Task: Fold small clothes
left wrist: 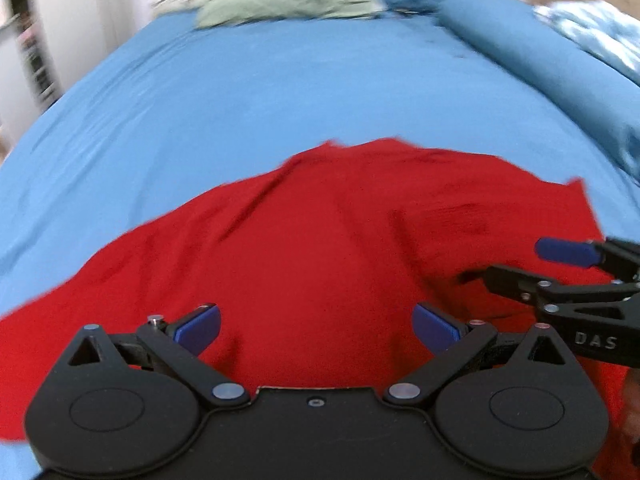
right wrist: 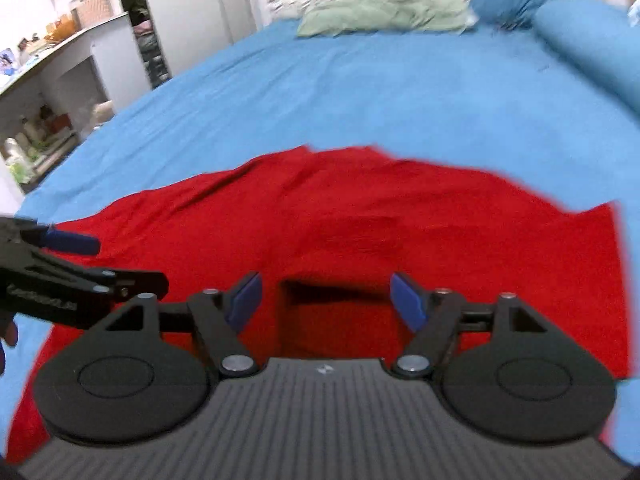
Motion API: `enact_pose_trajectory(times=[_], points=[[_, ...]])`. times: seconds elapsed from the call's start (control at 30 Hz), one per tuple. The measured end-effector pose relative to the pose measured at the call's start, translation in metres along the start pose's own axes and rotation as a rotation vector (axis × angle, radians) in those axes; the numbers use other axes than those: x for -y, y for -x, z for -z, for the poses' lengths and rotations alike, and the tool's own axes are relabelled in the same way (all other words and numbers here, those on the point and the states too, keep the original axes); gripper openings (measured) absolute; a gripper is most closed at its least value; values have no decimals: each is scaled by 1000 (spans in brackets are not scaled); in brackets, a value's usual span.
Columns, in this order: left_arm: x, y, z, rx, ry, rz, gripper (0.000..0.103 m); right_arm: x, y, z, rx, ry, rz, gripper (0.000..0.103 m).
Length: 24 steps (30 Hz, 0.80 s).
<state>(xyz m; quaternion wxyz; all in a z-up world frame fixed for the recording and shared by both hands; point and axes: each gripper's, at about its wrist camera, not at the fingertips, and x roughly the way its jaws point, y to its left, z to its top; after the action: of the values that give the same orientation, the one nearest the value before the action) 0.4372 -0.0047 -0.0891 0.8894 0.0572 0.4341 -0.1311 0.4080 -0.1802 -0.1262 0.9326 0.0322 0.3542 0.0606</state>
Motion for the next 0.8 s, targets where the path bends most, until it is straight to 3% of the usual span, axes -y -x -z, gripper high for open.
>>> enact_pose_trajectory(times=[0.13,0.23,0.3,0.37,0.5,0.6,0.7,0.8], points=[[39,-18,-10,21,-128,87,102,36,33,12,1,-40,171,96],[60,-43,-9,-6,-160,119,85,61,43,29,-20,-96,252,96],[70,-59,-8,-31,-164,122,65,76,46,44,-40,-126,302,96],[71,-66,-8,-36,-159,116,57,86,44,54,-54,-158,333,96],[58,-71,-13,-3,-50,70,43,98,49,70,-56,-194,375,95],[35,-65,-13,15,105,15,43,100,47,74,-60,-228,386,96],[15,-59,-3,18,228,11,43,104,43,69,-57,-256,392,96],[9,-57,7,20,282,16,42,107,36,65,-58,-261,388,96]])
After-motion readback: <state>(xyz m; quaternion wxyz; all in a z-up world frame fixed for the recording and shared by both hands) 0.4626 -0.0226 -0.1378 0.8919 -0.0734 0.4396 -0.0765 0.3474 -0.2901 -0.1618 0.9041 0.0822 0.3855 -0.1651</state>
